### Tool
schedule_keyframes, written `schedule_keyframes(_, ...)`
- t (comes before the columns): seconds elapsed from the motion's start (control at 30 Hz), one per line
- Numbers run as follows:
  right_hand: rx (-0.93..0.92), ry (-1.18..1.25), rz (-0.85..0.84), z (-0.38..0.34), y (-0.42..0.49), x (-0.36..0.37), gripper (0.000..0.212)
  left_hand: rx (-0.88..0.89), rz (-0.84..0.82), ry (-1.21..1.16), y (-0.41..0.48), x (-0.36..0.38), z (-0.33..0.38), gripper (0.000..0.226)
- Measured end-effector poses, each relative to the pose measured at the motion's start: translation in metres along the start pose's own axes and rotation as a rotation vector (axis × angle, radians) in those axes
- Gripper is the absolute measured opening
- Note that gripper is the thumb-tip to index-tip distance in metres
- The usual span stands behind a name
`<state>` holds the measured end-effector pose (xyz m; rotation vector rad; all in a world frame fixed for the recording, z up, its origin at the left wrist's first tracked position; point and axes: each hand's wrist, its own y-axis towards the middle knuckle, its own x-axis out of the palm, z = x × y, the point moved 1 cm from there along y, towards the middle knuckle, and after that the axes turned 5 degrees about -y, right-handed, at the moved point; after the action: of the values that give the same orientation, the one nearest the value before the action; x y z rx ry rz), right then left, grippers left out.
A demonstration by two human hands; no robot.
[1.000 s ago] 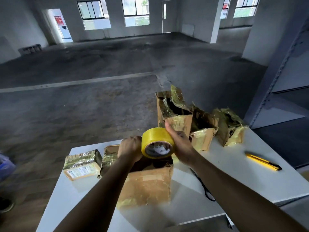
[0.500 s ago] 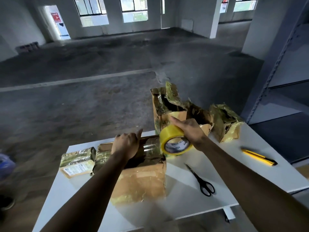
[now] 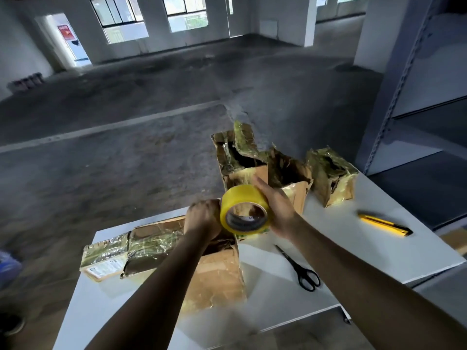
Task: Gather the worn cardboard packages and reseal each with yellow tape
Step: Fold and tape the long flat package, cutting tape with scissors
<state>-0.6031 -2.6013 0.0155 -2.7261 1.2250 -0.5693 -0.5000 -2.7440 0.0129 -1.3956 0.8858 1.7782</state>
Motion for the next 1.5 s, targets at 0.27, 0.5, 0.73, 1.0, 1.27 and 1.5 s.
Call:
schedule_keyframes(0.27,-0.166,-0.328,-0.012,-0.035,0.001,-0.037,0.072,-0.024,0.103,-0.056,0.008,0.009,-0.002,0.063)
schedule_keyframes(0.5,-0.005,-0.586,-0.121,0.015,0.007,-0.059,0.078,-0.035,0.114,-0.048,0.004,0.006,0.001,0.071)
schedule_keyframes(0.73,0.046,-0.585,-0.200,0.060,0.028,-0.057,0.113,-0.134,-0.128,-0.064,0.001,0.007,0.007,0.071)
schedule_keyframes(1.0,0.096,-0.280,-0.164,0.078,0.021,-0.054,0.077,-0.293,-0.121,-0.027,0.006,0.009,0.028,0.033)
schedule_keyframes(1.27,0.137,0.085,-0.097,0.076,0.010,-0.033,0.034,-0.283,-0.061,-0.194,0.001,-0.011,0.012,0.024)
schedule_keyframes(1.5,0.103,0.112,-0.125,0.059,0.001,0.020,0.051,-0.269,-0.014,-0.371,-0.007,-0.042,-0.041,0.034)
